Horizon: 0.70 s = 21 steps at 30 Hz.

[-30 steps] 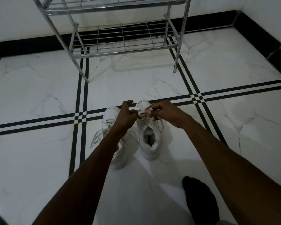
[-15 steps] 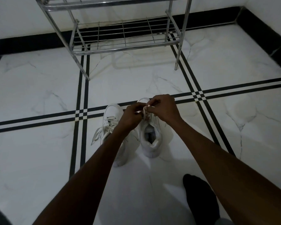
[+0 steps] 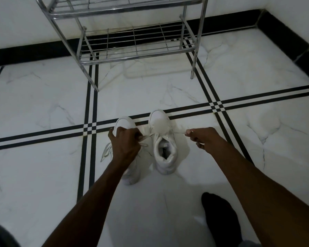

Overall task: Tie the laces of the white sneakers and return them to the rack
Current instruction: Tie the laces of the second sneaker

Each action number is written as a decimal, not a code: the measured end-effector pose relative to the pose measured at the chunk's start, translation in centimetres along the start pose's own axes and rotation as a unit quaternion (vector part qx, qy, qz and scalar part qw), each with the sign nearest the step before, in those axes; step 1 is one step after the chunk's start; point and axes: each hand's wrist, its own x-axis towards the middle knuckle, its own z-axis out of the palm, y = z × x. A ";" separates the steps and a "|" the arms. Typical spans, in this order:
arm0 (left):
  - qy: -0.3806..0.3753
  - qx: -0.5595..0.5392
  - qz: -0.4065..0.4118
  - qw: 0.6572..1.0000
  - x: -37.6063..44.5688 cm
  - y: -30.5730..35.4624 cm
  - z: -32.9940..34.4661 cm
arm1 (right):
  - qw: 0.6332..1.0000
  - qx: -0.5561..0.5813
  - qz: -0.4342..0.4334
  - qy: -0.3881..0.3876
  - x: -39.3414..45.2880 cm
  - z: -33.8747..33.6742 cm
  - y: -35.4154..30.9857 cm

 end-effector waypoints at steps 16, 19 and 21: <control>-0.064 -0.003 0.029 0.998 0.0 0.3 0.6 | 0.921 -0.216 -0.319 0.050 0.3 0.8 0.4; -0.118 -0.055 0.066 0.989 0.3 1.1 1.0 | 0.867 -0.290 -0.403 -0.045 0.5 2.2 0.2; -0.115 -0.047 0.088 0.988 0.5 1.6 1.4 | 0.833 -0.332 -0.439 -0.061 0.7 2.9 0.3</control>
